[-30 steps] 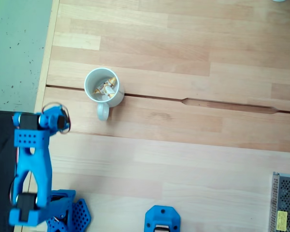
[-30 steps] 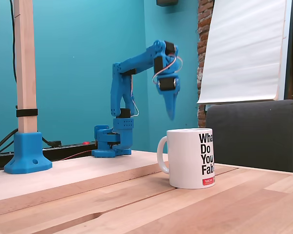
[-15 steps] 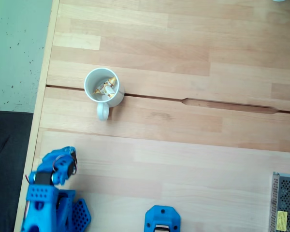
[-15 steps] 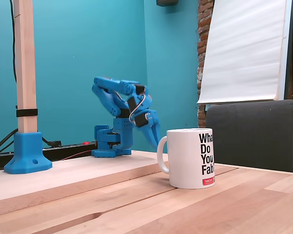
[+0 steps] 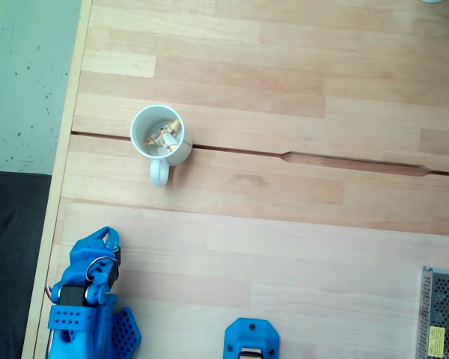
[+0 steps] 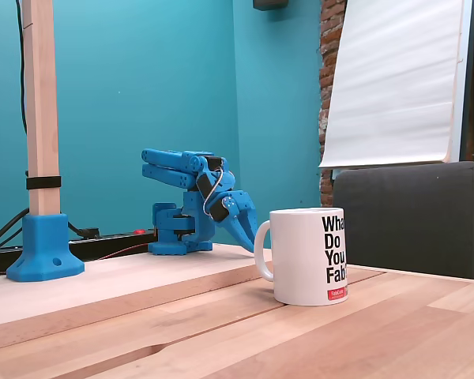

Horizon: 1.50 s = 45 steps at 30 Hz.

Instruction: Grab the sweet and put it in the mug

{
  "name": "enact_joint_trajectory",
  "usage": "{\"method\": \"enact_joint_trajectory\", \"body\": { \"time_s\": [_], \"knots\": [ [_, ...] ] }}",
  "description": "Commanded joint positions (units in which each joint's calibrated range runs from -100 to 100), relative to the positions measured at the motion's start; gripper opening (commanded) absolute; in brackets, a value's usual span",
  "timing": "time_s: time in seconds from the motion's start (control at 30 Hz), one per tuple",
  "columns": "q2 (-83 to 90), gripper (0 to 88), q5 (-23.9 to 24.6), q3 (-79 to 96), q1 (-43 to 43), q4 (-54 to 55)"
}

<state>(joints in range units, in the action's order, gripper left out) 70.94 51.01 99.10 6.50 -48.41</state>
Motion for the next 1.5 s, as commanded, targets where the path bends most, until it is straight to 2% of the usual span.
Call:
{"method": "enact_joint_trajectory", "body": {
  "time_s": [0.0,1.47],
  "knots": [
    [0.49,0.0,0.10,0.90,-0.25,0.51],
    [0.49,0.0,0.10,0.81,-0.18,0.51]
  ]
}}
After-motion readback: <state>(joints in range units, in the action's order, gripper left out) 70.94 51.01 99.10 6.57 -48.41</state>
